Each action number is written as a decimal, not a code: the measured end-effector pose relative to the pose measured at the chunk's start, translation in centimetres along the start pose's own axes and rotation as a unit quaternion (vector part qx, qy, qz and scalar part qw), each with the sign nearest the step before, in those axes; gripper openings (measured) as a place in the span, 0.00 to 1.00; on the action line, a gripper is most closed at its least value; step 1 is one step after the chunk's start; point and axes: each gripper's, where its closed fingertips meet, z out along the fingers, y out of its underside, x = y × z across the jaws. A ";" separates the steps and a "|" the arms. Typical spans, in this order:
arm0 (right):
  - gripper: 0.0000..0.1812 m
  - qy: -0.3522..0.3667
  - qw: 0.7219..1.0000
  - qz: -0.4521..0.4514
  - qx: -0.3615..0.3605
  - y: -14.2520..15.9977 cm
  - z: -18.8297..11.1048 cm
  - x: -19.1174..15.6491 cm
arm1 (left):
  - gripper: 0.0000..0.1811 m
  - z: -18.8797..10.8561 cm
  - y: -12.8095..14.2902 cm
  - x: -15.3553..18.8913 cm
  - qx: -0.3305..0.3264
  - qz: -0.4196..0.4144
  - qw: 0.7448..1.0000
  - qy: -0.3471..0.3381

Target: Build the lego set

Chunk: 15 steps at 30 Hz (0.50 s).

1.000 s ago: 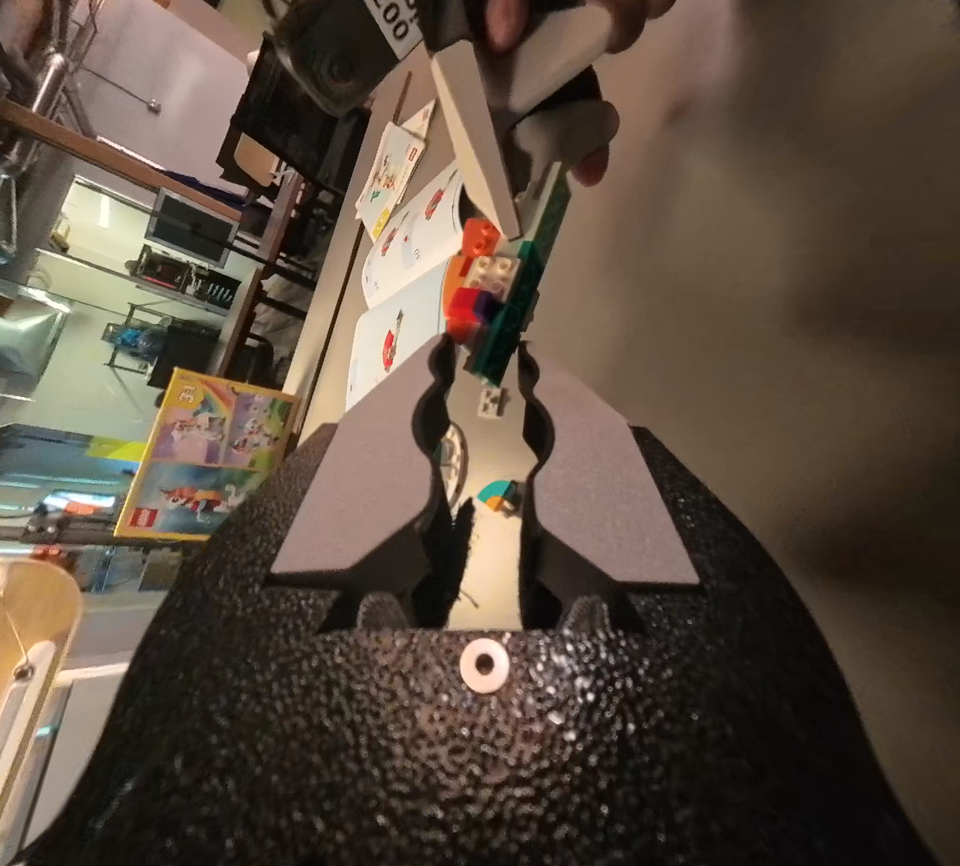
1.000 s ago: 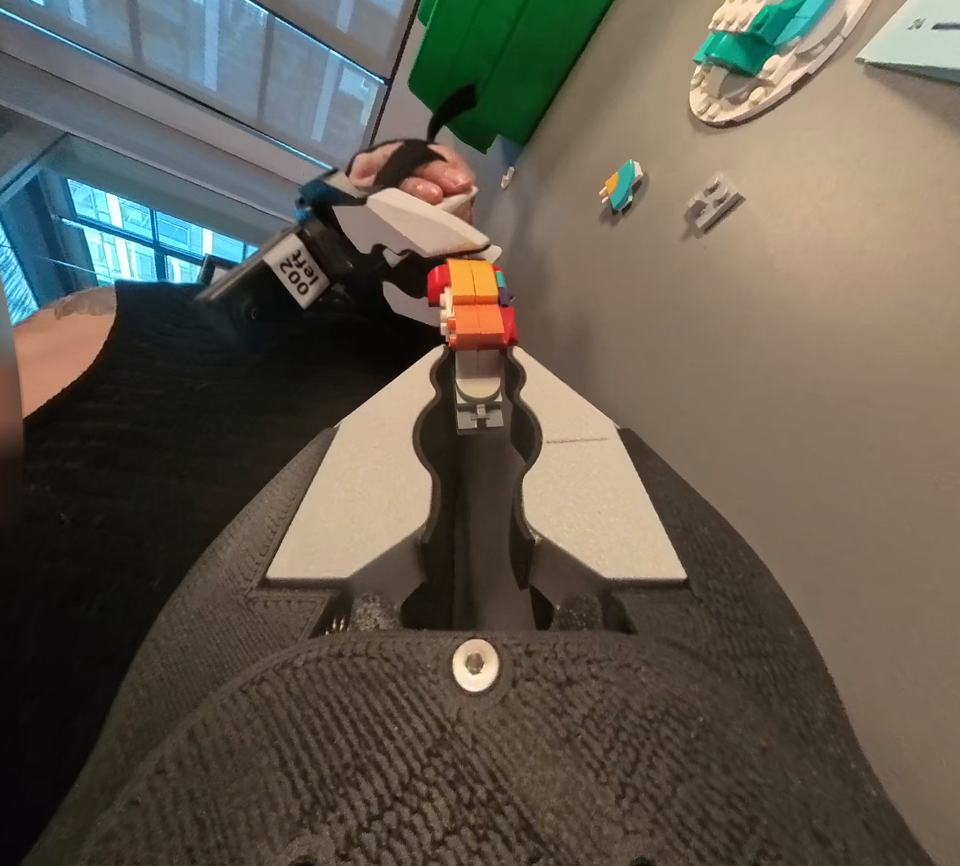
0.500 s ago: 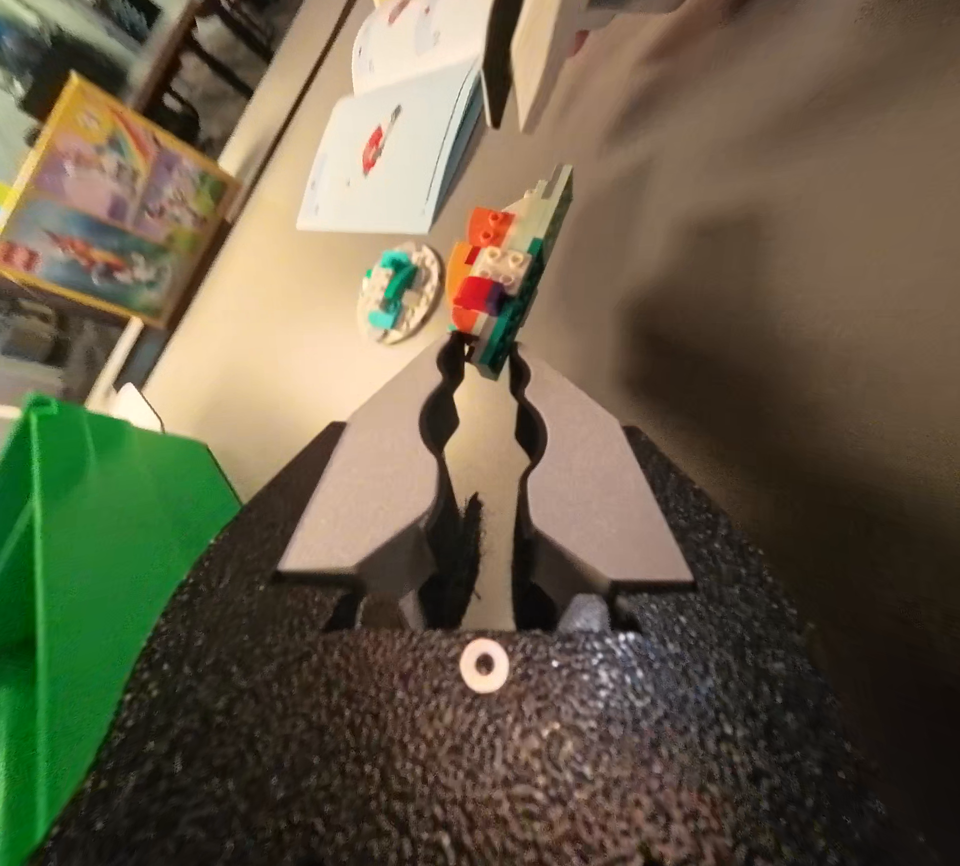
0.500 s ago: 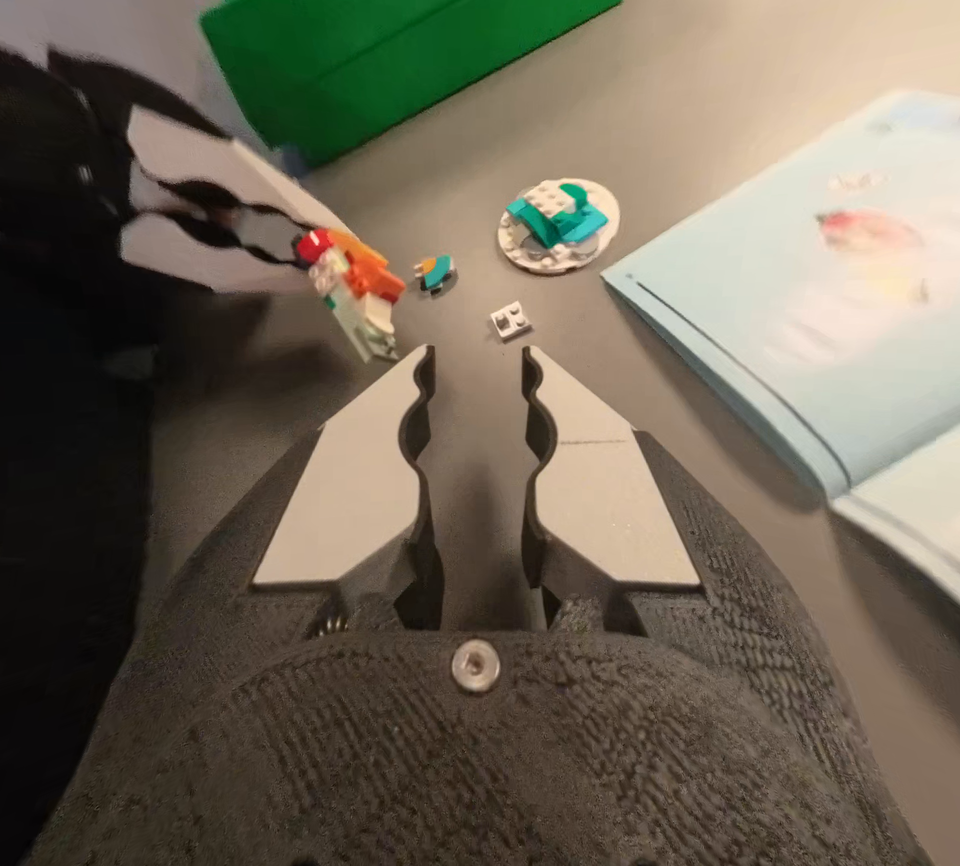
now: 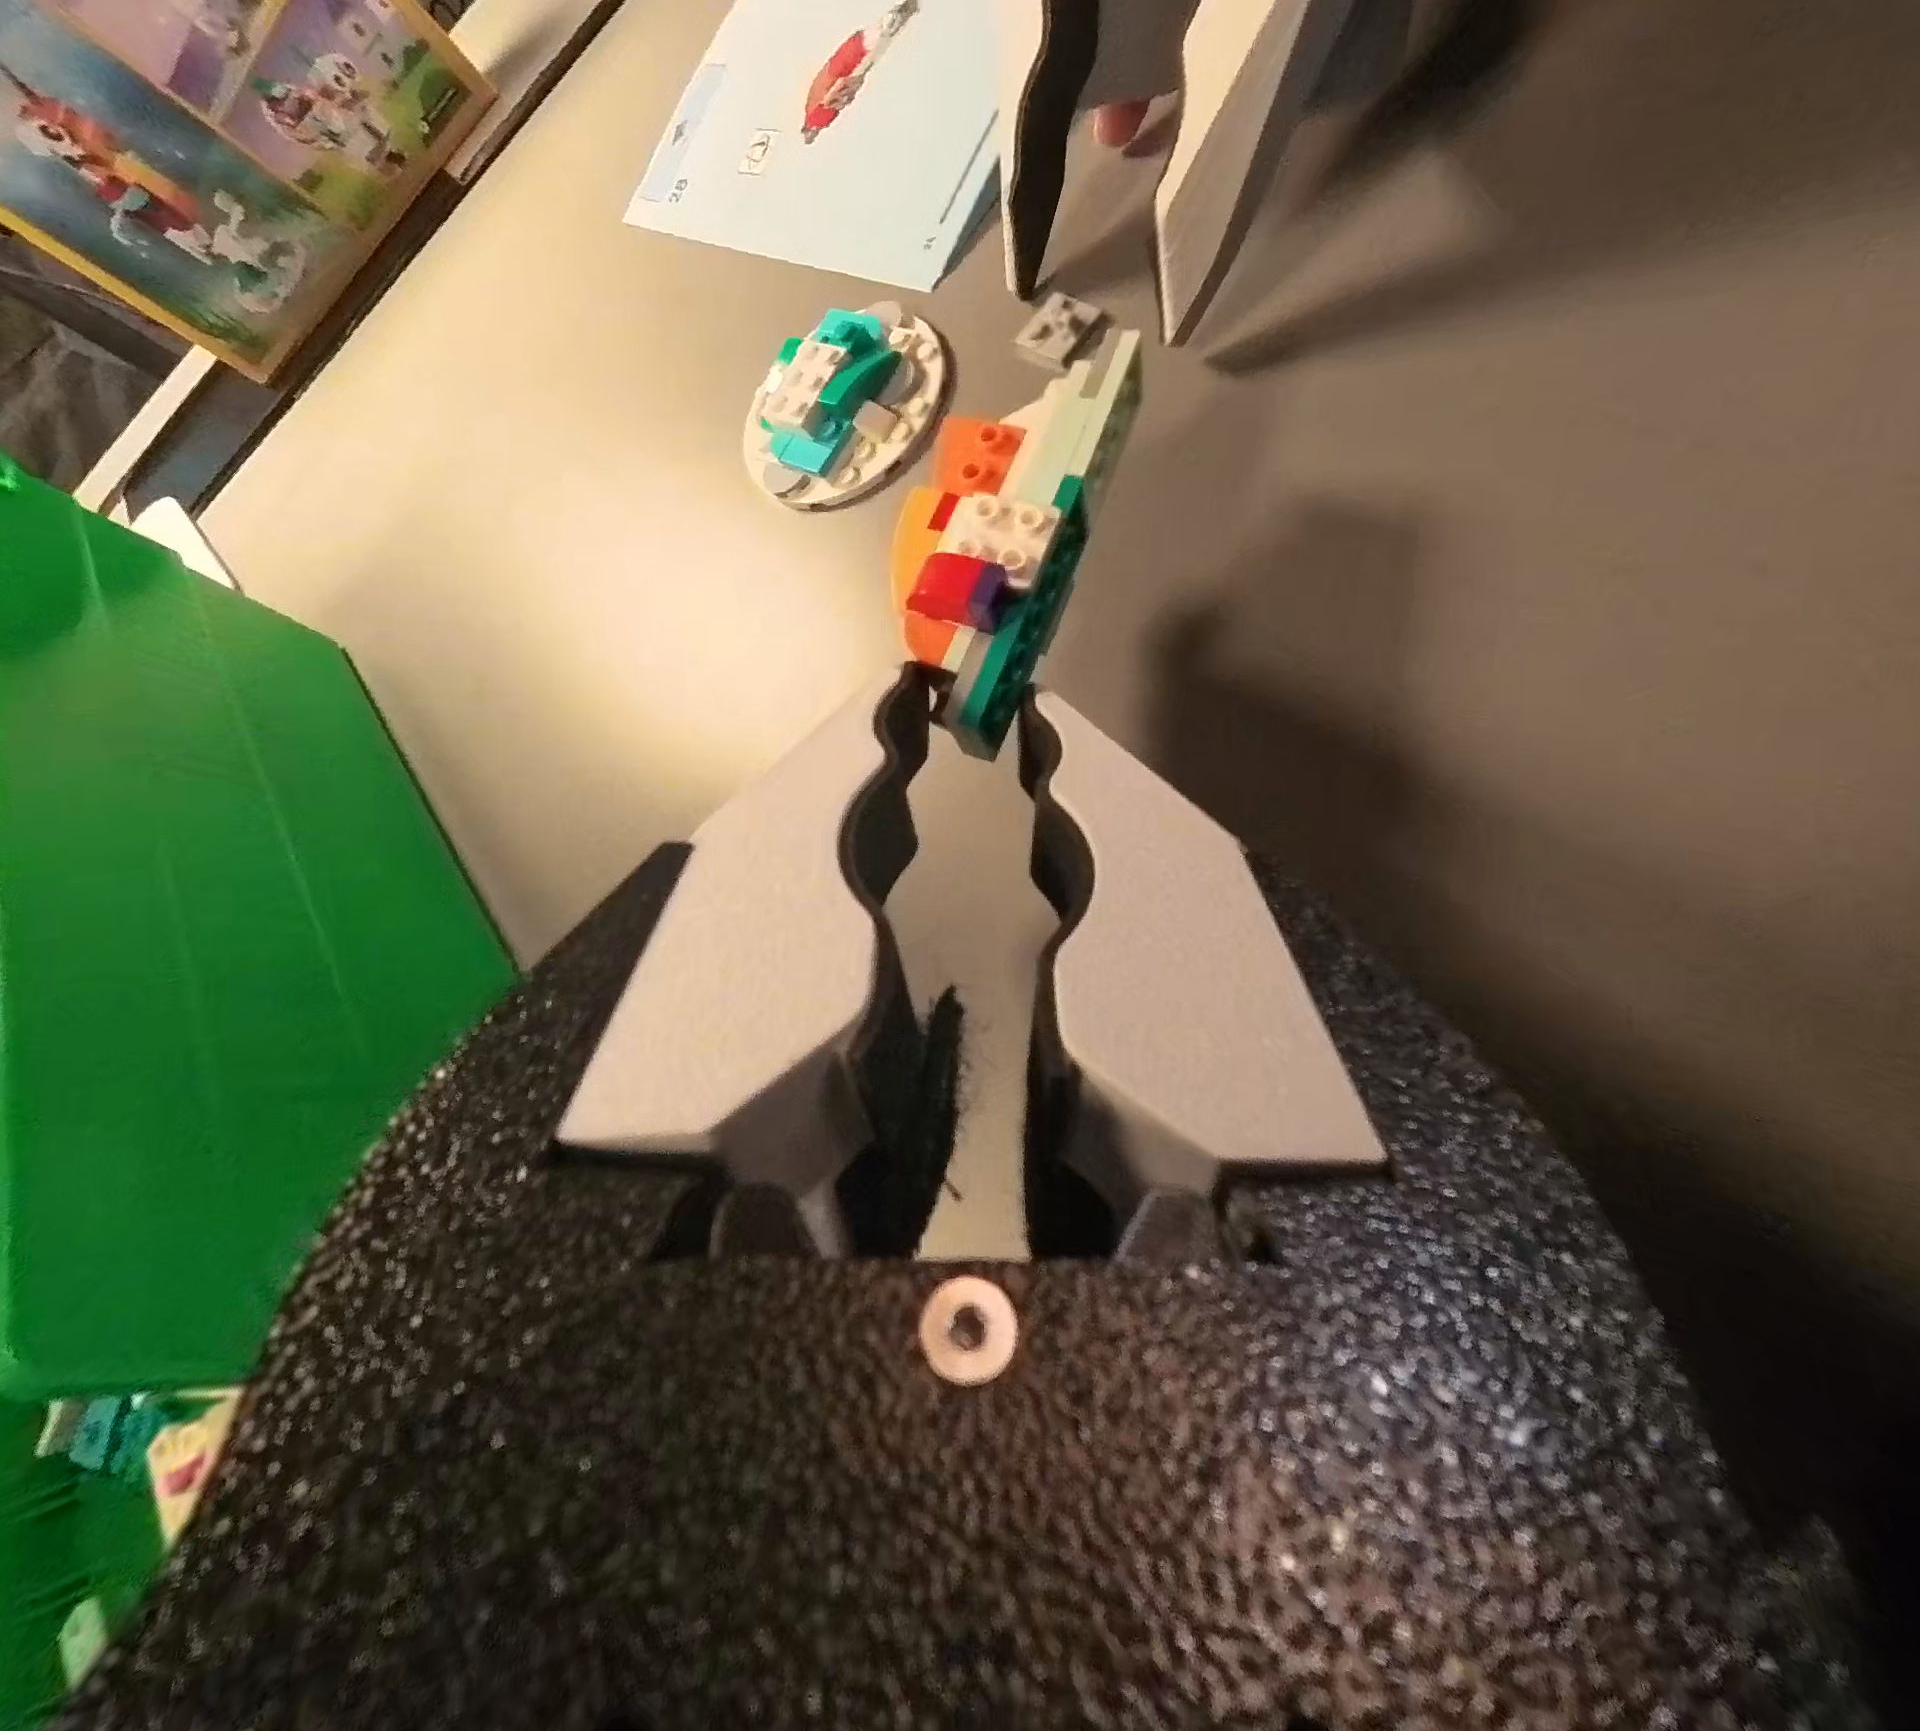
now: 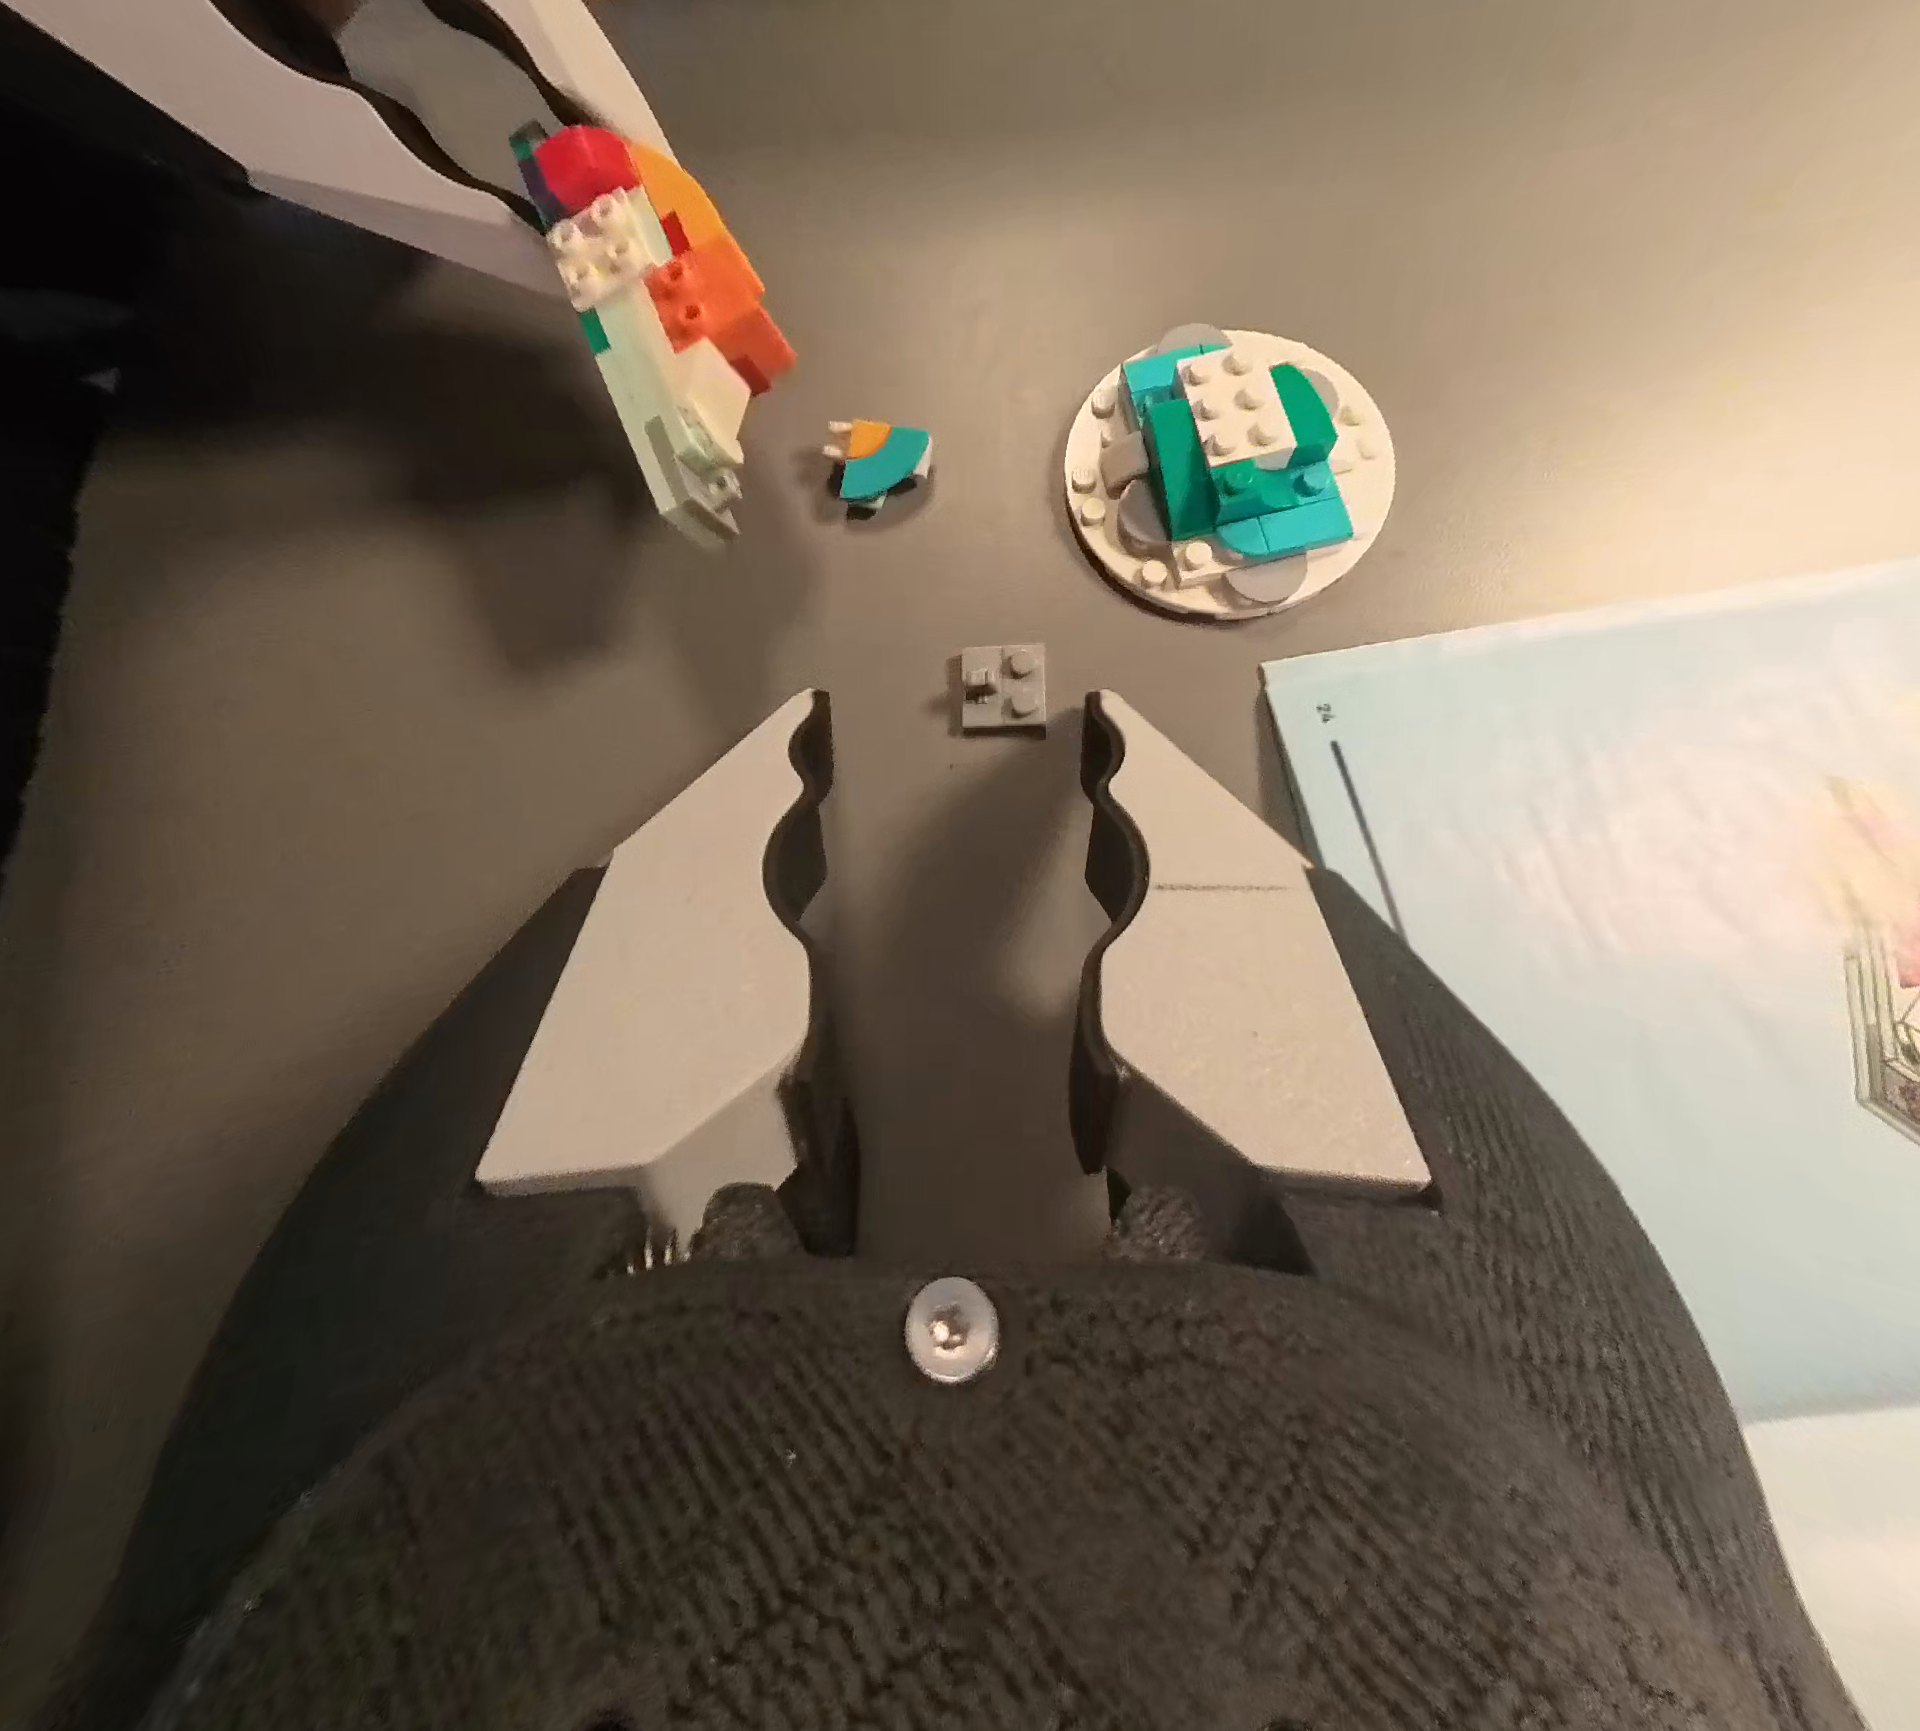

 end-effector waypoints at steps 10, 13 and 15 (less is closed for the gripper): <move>0.24 -0.017 0.998 0.031 0.059 -1.0 -1.2 -0.8 | 0.08 -5.0 -10.7 -1.7 0.352 -0.216 0.904 0.113; 0.23 -0.013 0.997 0.033 0.069 -1.2 -1.2 -0.9 | 0.08 -9.6 -14.0 -3.0 0.496 -0.324 0.767 0.248; 0.24 -0.007 0.998 0.024 0.059 -0.9 -0.8 -0.9 | 0.08 -11.4 -14.5 -4.1 0.542 -0.375 0.684 0.312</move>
